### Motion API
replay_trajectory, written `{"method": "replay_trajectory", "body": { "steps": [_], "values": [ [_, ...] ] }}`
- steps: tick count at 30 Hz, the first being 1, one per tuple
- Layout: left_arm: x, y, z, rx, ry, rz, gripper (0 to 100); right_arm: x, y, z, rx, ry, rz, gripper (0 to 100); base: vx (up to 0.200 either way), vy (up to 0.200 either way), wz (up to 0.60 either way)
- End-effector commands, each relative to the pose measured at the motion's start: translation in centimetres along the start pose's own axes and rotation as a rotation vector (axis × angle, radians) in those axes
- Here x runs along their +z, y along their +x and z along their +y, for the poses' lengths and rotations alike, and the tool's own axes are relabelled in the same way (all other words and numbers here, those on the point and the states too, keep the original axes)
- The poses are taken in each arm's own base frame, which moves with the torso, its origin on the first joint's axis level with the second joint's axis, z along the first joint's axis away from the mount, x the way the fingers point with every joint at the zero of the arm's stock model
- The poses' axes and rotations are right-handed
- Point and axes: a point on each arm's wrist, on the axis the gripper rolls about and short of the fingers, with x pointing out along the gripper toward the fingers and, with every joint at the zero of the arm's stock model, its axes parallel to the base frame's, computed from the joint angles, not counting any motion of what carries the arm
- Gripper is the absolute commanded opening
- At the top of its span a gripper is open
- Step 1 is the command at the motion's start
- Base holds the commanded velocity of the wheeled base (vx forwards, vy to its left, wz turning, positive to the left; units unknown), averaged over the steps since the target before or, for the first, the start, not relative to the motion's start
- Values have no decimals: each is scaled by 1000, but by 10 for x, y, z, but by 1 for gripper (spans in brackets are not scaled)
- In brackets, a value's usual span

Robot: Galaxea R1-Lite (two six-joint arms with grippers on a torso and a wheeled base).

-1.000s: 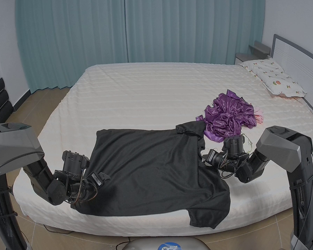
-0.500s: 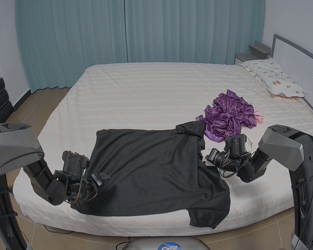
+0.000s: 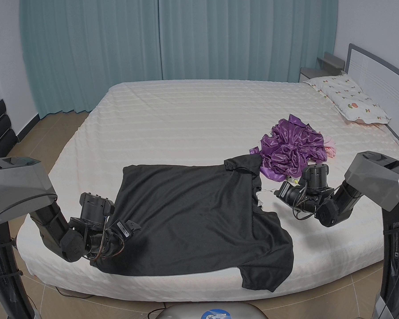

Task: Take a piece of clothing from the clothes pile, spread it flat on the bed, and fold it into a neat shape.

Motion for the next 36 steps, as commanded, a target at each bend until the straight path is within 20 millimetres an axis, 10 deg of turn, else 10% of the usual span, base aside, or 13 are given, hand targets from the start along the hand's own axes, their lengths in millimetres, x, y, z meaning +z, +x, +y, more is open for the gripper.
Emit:
{"method": "replay_trajectory", "body": {
  "steps": [1,17,18,36],
  "values": [
    [0,1,1,4,-1,1,100,-16,8,-2,-1,-9,44,100,0,0,0],
    [0,3,0,4,-1,1,100,-36,39,-1,16,-11,75,100,0,0,0],
    [0,3,1,5,-1,2,100,-35,39,-1,17,-11,74,0,0,0,0],
    [0,4,1,7,-2,2,100,-22,28,6,27,45,34,0,0,0,0]
  ]
}}
